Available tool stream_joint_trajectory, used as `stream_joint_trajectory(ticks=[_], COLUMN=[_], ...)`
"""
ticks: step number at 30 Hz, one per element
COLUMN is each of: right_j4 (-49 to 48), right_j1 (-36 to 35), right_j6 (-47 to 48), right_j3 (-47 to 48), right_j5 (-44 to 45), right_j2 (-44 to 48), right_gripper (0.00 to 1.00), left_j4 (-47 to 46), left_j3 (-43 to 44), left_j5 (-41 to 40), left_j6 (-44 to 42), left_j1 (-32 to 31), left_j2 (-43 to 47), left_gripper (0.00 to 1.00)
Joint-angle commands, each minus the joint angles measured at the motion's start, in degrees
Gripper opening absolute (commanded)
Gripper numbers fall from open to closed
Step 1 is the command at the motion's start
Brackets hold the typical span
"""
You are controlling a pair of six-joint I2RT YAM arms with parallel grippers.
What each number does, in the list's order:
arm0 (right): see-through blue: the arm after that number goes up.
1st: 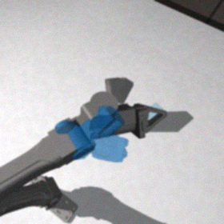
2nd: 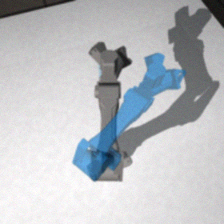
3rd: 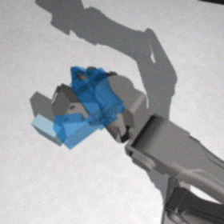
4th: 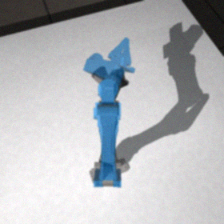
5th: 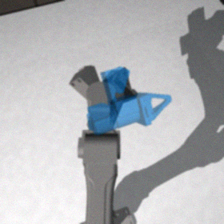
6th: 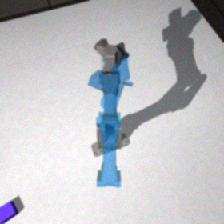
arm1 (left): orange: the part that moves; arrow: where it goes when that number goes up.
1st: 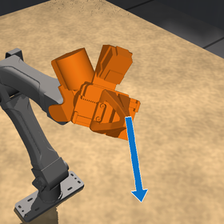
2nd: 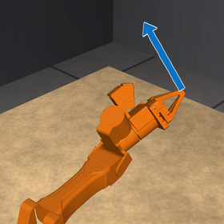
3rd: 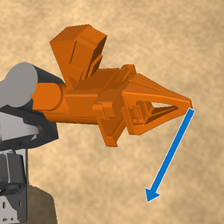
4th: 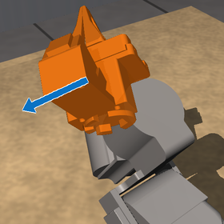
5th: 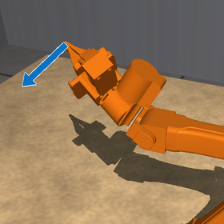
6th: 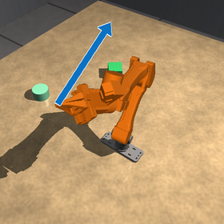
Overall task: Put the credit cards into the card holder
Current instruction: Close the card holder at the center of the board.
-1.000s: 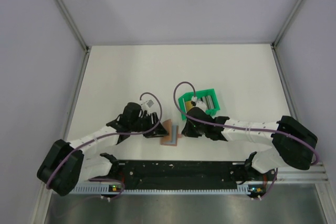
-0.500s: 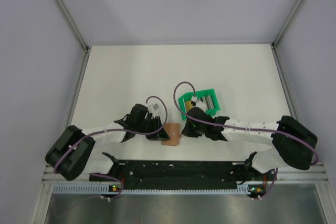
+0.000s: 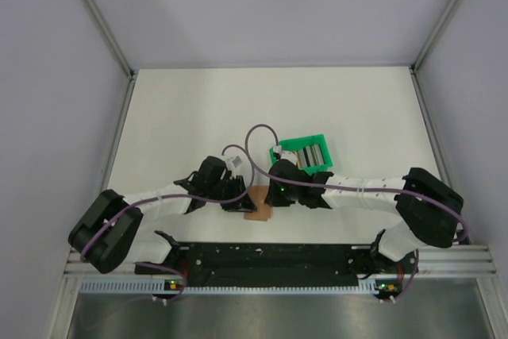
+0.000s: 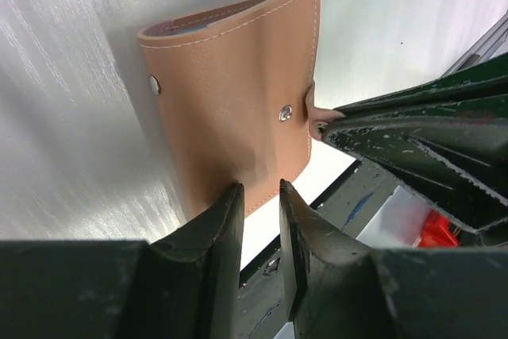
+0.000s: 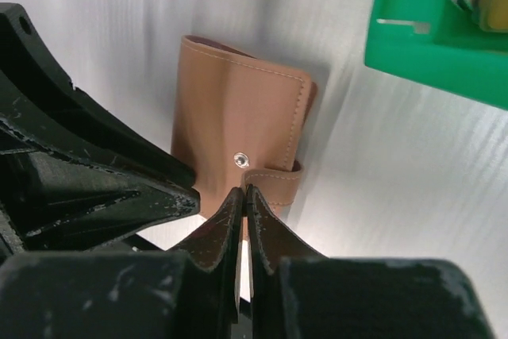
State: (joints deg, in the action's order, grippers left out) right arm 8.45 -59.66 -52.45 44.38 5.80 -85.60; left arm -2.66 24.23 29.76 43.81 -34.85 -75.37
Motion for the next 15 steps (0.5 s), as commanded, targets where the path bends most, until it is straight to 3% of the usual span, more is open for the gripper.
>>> stream_joint_trajectory(ticks=[1, 2, 7, 15], right_j4=[1.4, 3.5, 5.5, 6.3], right_j1=[-1.1, -1.4, -1.7, -1.3], right_j6=[1.6, 1.8, 4.5, 8.5], right_j3=[5.6, 6.4, 5.5, 0.7], right_j5=[-1.1, 0.2, 3.3, 10.0], right_j2=[-2.0, -2.0, 5.7, 19.8], right_gripper=[0.04, 0.07, 0.41, 0.44], left_j4=[0.8, 1.0, 5.7, 12.5], left_j3=[0.4, 0.4, 1.5, 4.2], left_j5=[-3.9, -4.0, -5.9, -17.4], left_j6=[-1.3, -1.4, -2.1, -6.8], left_j1=[-0.2, -0.2, -0.1, -0.2], left_j2=[0.8, 1.1, 4.0, 12.2], left_gripper=[0.30, 0.31, 0.35, 0.47])
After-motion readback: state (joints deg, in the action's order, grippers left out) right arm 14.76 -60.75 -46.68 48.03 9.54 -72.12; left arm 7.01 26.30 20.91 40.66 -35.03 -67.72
